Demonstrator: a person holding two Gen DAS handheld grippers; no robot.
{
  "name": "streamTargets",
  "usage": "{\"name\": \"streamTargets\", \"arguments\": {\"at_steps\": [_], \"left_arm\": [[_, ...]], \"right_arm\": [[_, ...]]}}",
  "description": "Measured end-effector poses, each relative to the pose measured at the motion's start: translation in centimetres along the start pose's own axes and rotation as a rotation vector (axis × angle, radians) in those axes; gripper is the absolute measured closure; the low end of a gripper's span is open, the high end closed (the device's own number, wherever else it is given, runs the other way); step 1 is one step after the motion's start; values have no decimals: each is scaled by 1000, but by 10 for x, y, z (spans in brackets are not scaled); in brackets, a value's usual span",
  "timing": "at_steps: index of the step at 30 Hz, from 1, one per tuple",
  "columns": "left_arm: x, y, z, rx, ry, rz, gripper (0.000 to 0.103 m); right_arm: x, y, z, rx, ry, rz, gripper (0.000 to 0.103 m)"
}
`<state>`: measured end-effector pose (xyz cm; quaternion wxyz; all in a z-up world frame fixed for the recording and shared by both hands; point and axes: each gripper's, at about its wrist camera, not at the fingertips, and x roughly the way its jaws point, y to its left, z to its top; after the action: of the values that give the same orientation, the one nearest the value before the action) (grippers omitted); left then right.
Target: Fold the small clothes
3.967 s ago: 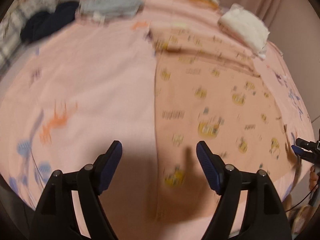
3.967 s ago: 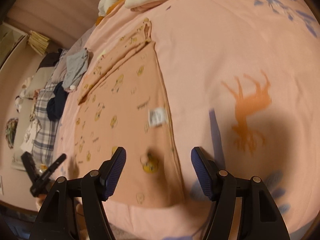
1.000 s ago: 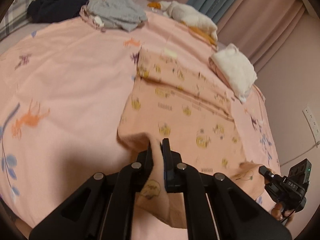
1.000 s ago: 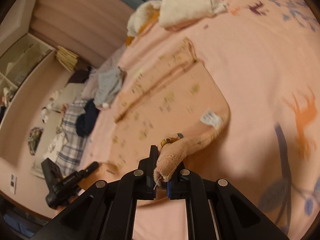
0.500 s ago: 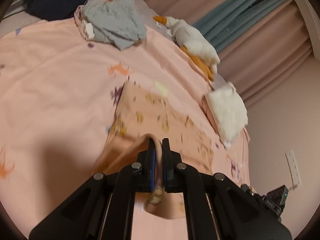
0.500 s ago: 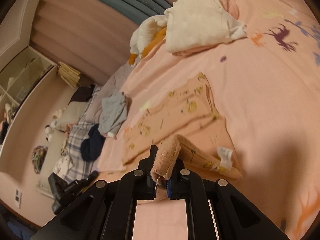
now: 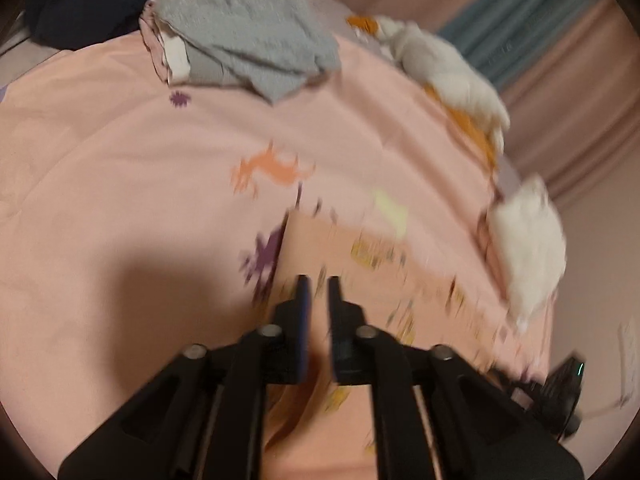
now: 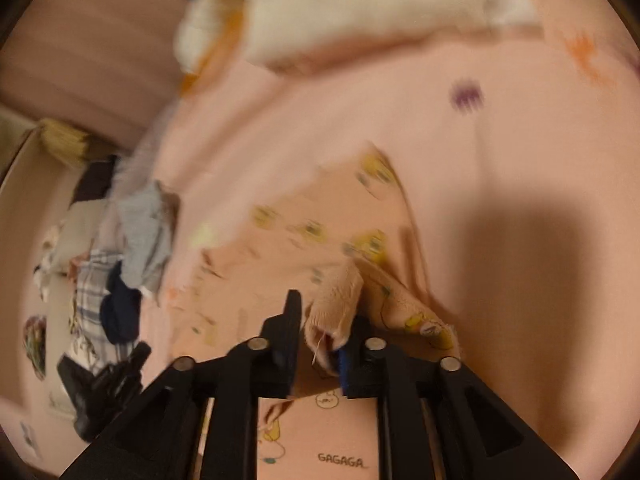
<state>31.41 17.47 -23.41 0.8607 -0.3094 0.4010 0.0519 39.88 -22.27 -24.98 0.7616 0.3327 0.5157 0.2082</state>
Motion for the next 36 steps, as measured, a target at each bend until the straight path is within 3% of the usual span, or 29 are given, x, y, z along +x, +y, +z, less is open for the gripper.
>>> {"name": "streamTargets", "arguments": {"at_steps": [2,4,6,9,13,15,16,21,25,27,31,33,36], "left_arm": [[-12,-5,-14,62,6,-16,81],[-23,-15,-30,112,23,-36,69],[-37,-25,-50,115,74,-93,51],[-33,-39,-70,147,166,-178,53],[-8,-65,-104,251,288,-150,54],[5,-66,-112,248,323,-153,56],[10,-66,-114,245,319,-138,56],[23,-71,-82,215,238,-120,57],[42,-78,-23,230,68,-5,57],[48,-70,3,169,55,1,57],[31,-58,37,122,3,2,56],[19,-53,37,135,-18,8,48],[17,-40,30,142,76,-13,44]], "right_arm": [[-7,-7,-3,7,4,46,78],[-27,-7,-10,-19,-35,29,43],[-49,0,-19,-48,-75,-6,35],[-81,15,-34,-143,-107,-6,35],[-92,29,-55,-213,-85,-41,35],[-72,35,-65,-276,-22,-61,45],[-62,37,-67,-293,4,-75,50],[-5,46,-63,-303,86,-66,51],[19,64,-21,-275,18,-22,51],[24,69,5,-229,-19,-26,51],[2,60,20,-165,-40,49,51],[-17,56,17,-196,-55,27,50],[-43,46,10,-219,-68,-55,46]]}}
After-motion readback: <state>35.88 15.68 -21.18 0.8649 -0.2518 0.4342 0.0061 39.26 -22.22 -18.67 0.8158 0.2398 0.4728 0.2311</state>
